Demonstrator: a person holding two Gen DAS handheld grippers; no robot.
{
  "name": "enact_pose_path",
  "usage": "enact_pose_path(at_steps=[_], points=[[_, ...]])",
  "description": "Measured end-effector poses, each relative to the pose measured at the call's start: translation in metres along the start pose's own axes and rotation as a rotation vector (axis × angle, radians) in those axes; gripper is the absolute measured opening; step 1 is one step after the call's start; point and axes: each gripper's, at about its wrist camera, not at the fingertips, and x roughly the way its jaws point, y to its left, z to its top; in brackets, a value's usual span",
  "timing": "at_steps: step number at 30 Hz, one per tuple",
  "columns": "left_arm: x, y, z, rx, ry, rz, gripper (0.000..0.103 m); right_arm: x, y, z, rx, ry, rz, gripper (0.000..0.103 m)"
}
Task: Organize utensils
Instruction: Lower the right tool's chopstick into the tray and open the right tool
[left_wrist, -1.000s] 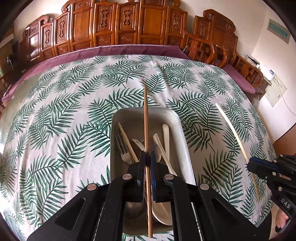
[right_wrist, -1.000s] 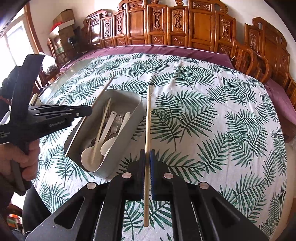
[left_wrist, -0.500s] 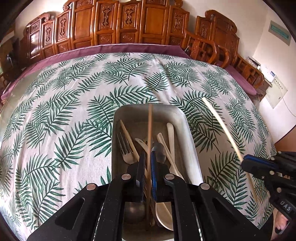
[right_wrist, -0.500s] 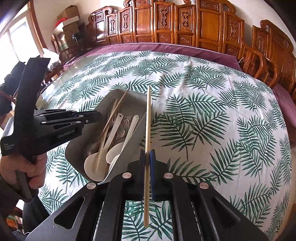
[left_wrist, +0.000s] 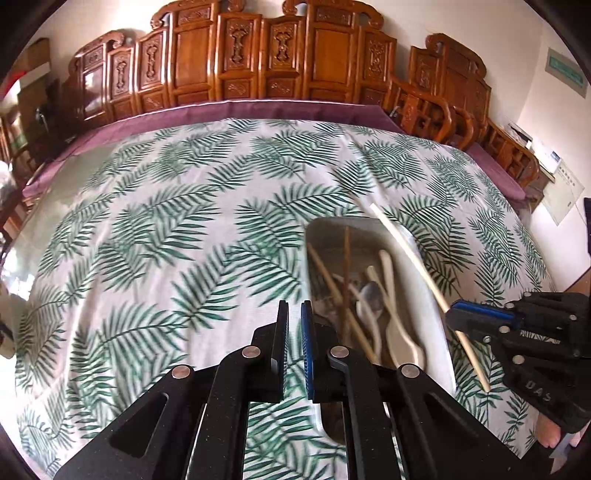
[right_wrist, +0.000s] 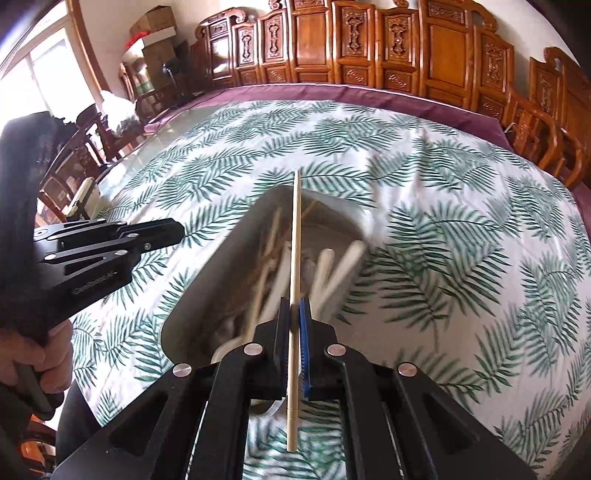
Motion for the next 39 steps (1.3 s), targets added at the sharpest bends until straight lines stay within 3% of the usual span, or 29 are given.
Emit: enact_pose_path(at_steps=[3, 21, 39], points=[[-0.004, 0.01, -0.002, -0.003, -0.012, 0.019, 0.014, 0.013, 0.01, 0.003, 0.001, 0.015, 0.0, 0.006], [-0.017, 0.036, -0.012, -0.034, -0.022, 0.04, 0.015, 0.044, 0.01, 0.008, 0.089, 0.049, -0.036, 0.007], [-0.043, 0.016, -0.019, -0.014, -0.041, 0.045, 0.016, -0.001, 0.002, -0.006, 0.079, -0.013, -0.038, 0.007]])
